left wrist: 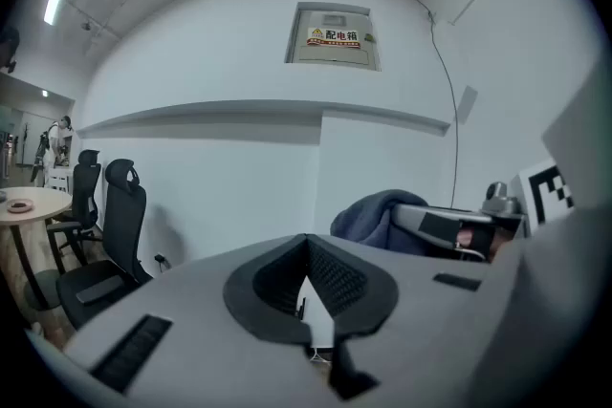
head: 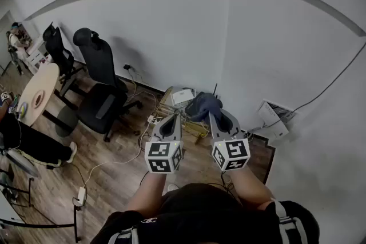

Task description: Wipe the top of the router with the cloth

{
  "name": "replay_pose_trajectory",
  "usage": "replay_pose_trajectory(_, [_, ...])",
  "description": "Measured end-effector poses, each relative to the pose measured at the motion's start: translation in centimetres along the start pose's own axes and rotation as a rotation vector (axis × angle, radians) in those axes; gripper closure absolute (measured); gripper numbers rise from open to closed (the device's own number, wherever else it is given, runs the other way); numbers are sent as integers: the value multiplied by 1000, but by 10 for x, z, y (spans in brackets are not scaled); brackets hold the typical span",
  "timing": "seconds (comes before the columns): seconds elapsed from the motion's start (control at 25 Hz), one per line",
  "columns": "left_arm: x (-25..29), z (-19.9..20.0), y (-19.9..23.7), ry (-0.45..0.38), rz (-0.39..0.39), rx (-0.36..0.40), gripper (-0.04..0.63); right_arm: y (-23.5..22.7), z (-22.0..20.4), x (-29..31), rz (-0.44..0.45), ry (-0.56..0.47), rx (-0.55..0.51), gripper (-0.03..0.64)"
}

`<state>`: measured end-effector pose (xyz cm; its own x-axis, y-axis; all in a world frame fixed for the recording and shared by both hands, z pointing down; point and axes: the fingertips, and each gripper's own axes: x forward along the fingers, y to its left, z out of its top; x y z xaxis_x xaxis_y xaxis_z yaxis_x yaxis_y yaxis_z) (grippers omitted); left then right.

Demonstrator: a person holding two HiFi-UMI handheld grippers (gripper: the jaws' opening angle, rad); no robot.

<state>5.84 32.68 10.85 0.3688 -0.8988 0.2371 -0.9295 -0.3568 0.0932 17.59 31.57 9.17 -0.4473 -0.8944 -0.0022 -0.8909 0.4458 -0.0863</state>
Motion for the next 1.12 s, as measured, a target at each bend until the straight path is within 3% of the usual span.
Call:
replay_pose_trajectory(0.68, [-9,-17,26,8,0,-37,595,18,-16,4,-14,20,15,594])
replay_pose_trajectory(1.12, [-5,-18,77,18,-68,-56,595,54,-22,39,-68,43,-9,594])
